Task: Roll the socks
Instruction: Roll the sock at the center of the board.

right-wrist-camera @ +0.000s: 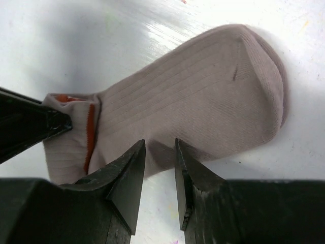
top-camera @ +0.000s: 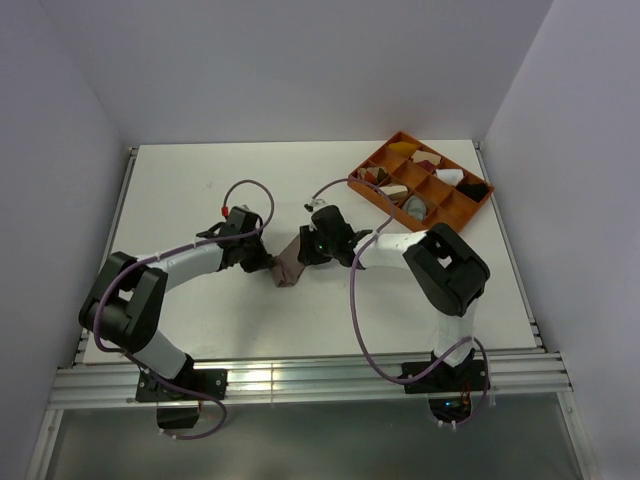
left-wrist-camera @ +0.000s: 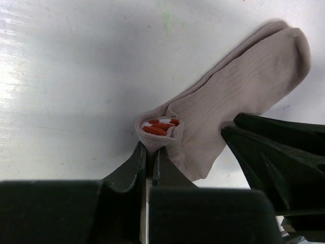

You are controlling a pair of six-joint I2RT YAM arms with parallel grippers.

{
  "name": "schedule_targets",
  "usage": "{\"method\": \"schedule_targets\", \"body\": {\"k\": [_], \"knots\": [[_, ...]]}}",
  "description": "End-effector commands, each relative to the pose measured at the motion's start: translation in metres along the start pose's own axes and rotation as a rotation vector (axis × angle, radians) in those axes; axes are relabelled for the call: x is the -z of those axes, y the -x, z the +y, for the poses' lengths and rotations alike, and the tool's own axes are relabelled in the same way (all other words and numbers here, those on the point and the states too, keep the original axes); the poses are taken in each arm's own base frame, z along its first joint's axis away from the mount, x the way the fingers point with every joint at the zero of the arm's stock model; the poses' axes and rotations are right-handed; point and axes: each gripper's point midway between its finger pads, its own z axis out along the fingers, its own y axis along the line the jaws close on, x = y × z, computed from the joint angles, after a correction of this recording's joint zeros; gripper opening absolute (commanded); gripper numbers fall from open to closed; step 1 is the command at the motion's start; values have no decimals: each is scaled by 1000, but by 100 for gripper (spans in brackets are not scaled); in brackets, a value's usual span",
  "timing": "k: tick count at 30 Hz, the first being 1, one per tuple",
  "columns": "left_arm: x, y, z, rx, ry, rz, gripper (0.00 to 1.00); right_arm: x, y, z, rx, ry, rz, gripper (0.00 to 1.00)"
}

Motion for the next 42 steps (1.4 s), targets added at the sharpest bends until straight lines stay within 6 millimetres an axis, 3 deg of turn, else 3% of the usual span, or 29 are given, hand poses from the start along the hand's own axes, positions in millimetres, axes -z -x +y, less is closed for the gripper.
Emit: {"method": "schedule_targets", "body": {"k": [1,6,11,16,17,18,22,24,33,39,42], "knots": [[0,-8,16,-20,71,25,0,-9,3,-11,-17,-59,-7,37],[6,-4,20,38,81,19,0,-11,-13,-25,-54,-125,29,37],[10,11,32,146,119,-48,0,-7,-17,-24,-68,-128,26,37],[10,12,27,201,100,-55,0,0,-5,0,-6,-66,-25,37],[10,12,26,192,102,-45,0,4,-7,3,8,-57,-34,37],[8,10,27,188,109,-36,0,12,7,16,21,-14,-90,37],[7,9,25,168,90,-30,0,38,28,36,127,55,-221,42],[7,8,23,155,78,-28,0,44,31,44,172,68,-248,45],[7,3,23,139,65,-9,0,24,27,54,204,99,-207,45],[5,1,24,141,67,-2,0,48,28,89,388,166,-307,46],[5,1,24,141,66,2,0,56,23,106,466,172,-340,53]]}}
